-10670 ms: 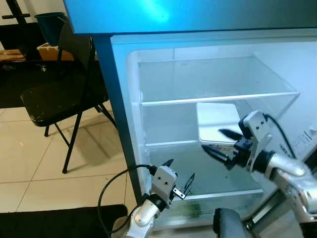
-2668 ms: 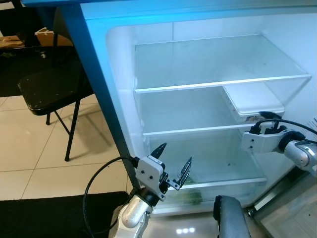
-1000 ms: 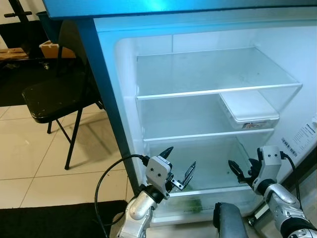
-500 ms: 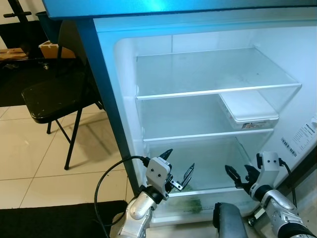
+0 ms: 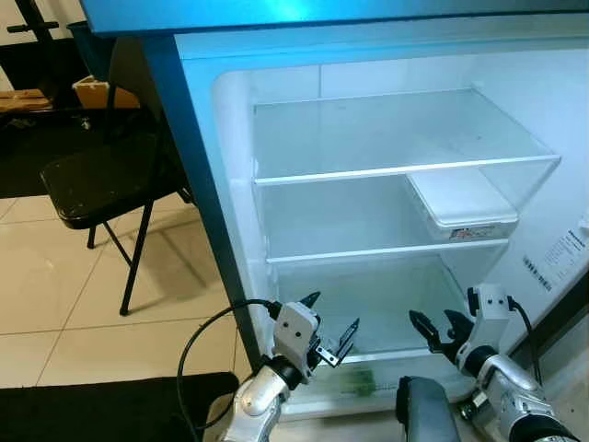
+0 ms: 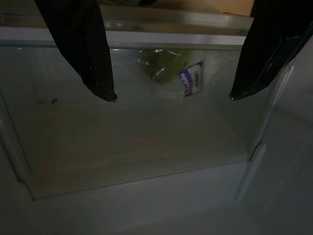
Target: Restocking fridge
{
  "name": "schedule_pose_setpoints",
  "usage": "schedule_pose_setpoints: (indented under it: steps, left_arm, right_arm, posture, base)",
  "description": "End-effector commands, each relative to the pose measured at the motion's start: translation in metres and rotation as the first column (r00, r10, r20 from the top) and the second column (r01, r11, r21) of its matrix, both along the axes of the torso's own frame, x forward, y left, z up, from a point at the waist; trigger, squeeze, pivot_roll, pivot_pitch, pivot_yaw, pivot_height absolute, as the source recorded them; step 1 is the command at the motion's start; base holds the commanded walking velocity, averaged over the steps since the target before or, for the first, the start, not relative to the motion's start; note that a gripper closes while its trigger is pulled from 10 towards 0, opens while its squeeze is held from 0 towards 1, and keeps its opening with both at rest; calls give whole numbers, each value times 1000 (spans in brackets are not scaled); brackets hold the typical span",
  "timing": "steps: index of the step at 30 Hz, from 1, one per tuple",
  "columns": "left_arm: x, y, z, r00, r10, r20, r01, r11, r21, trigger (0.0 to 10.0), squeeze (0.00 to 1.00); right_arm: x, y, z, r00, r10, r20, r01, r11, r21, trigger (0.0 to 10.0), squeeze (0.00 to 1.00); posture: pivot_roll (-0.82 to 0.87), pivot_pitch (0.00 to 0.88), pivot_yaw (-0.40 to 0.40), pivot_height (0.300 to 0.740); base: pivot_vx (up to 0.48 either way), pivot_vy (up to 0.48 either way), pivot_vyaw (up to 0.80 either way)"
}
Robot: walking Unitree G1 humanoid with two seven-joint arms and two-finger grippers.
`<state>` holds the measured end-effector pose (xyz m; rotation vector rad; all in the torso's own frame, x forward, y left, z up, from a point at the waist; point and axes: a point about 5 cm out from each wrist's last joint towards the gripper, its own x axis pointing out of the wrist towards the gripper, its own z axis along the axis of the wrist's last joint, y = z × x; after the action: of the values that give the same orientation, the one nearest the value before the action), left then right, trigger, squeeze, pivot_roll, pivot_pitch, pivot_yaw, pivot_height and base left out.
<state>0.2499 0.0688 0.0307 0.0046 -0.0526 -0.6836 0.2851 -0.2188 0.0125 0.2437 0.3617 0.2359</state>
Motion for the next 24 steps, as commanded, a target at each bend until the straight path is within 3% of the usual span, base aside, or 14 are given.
schedule_pose_setpoints:
  steps: [1, 15, 24]
  left_arm:
    - [-3, 1, -6, 1000, 0, -20, 0, 1000, 15, 10000, 0]
    - [-11, 1, -19, 997, -32, -67, 35, 998, 55, 10000, 0]
    - [-13, 3, -23, 996, -40, -80, 46, 997, 66, 10000, 0]
  right_arm:
    - [-2, 3, -4, 1000, 3, -21, -3, 1000, 2, 10000, 0]
    - [-11, 0, -15, 995, -37, -89, 36, 999, -16, 10000, 0]
    - [-15, -1, -17, 995, -42, -86, 43, 999, 8, 10000, 0]
  posture:
    - [3, 0, -10, 464]
    - [3, 0, -10, 523]
    - [0, 0, -4, 533]
  base:
    - [0, 0, 0]
    - [0, 0, 0]
    - [0, 0, 0]
